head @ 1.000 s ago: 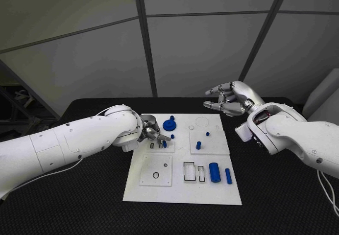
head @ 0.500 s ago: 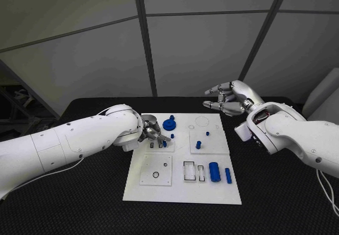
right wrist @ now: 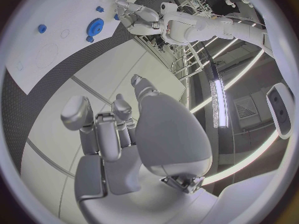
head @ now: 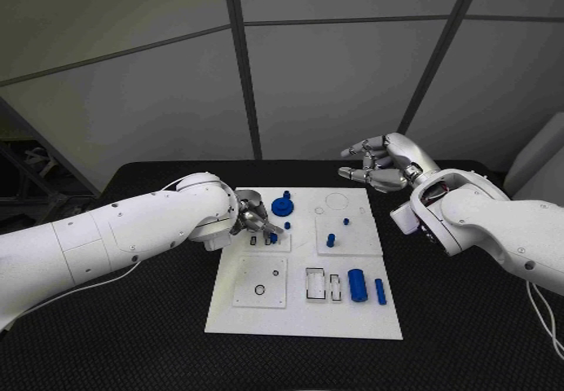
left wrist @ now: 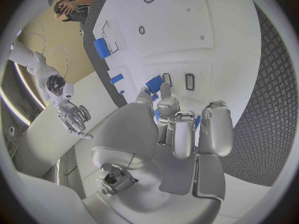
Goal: Assemble the parts on the task board
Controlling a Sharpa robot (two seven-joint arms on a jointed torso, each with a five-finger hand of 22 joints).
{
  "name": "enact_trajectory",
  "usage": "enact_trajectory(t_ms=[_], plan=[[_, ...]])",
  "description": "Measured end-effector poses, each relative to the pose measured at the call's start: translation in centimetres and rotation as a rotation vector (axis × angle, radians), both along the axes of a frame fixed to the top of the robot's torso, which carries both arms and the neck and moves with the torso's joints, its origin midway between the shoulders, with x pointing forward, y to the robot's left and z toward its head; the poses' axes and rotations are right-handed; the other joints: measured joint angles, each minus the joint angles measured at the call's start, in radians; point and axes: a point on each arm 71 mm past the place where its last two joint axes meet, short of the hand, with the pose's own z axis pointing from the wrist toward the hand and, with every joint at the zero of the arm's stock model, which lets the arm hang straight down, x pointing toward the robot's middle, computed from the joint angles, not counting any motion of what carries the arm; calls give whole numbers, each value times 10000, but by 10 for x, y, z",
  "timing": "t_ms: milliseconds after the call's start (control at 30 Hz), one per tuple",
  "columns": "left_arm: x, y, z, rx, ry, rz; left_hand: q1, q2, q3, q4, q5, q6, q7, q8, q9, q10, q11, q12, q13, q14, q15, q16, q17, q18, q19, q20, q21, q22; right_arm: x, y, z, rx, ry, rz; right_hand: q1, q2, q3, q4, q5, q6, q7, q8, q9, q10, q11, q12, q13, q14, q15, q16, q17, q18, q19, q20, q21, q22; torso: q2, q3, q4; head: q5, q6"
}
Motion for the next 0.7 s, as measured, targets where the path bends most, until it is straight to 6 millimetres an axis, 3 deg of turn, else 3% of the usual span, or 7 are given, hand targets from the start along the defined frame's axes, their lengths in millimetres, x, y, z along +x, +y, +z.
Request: enact_trajectory(t_ms=[233,433,700], plan=[[0,0,1,-35,-32,-29,407,220,240,-234,-1,-92,-53,2,75,-38,-36,-69,-56,0,0,0,0,1,-37,-38,0,-16,1,-1,0,-15,24,-29,0,0,0,0,0,0,0,0,0,0,0,0,0,0,0,0,0,0,0,0,0,0,-1,4,1,21,-11],[0,-2,2,-108,-83,-112,1046,413,902,-563,-3,-179,-108,-79,93,-112,-105,-185,-127,1,-74,0,0,0,-72,-73,-40,-28,1,-1,-1,-29,54,-39,0,0,0,0,0,0,0,0,-1,0,0,0,1,0,0,0,8,0,0,0,0,1,-5,3,0,27,-23],[-2,-3,2,-216,-89,-207,1394,285,2194,-793,-20,-231,-88,-269,104,-184,-102,-389,-275,1,-71,0,0,0,-72,-72,-78,-20,1,-1,-1,-44,85,-45,0,0,0,0,0,0,0,0,-1,0,0,0,1,0,0,0,7,0,0,0,0,1,-4,3,0,26,-35]])
